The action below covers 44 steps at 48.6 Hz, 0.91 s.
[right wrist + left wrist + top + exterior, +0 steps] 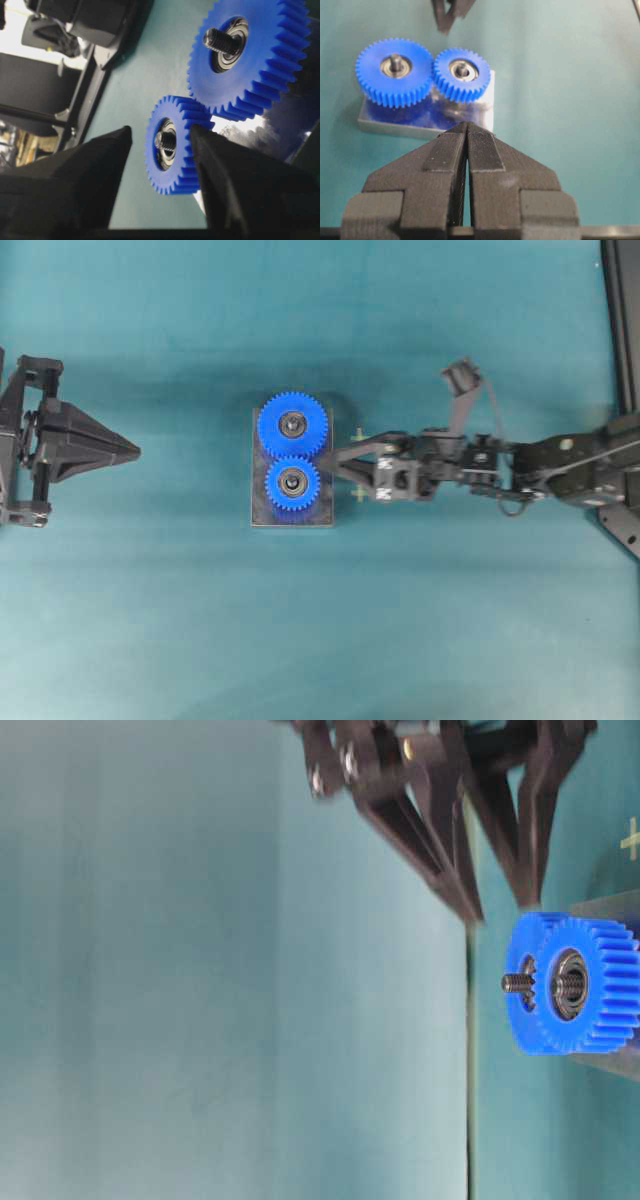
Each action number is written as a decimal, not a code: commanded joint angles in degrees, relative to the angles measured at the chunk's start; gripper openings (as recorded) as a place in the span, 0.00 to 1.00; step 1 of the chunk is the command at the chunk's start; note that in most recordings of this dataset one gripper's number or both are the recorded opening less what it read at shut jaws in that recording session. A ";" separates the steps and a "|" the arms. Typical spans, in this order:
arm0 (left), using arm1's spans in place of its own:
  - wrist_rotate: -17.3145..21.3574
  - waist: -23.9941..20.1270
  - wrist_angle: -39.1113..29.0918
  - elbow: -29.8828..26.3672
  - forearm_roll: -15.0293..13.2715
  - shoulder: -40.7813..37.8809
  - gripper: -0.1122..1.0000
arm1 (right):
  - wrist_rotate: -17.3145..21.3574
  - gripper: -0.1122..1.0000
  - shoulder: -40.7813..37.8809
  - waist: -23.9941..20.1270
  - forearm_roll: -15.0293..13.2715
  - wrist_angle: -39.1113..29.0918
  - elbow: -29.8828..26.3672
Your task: Fit the small gear onto the shaft.
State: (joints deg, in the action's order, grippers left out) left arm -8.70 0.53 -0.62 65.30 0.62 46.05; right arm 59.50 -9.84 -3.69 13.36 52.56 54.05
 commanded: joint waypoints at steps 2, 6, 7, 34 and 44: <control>-0.09 0.00 0.18 -0.70 0.18 -0.09 0.10 | -0.62 0.59 -0.53 -1.32 -0.35 -0.44 -2.46; -0.09 0.00 0.18 -0.53 0.18 -0.09 0.10 | -0.26 0.53 -1.23 -2.46 -0.35 -0.97 -3.25; -0.09 0.00 0.18 -0.53 0.18 -0.09 0.10 | -0.18 0.52 -1.32 -2.72 -0.35 -1.14 -3.43; -0.09 0.09 0.26 -0.09 0.18 0.09 0.10 | -1.85 0.46 3.96 -1.85 -0.44 -3.60 -3.60; -0.18 0.00 0.18 0.00 0.18 0.53 0.10 | -5.54 0.33 3.52 3.52 -10.55 -23.38 -11.51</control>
State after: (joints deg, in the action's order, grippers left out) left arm -8.79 0.53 -0.70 65.83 0.70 46.49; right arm 55.99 -7.56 -1.14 7.12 36.65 46.32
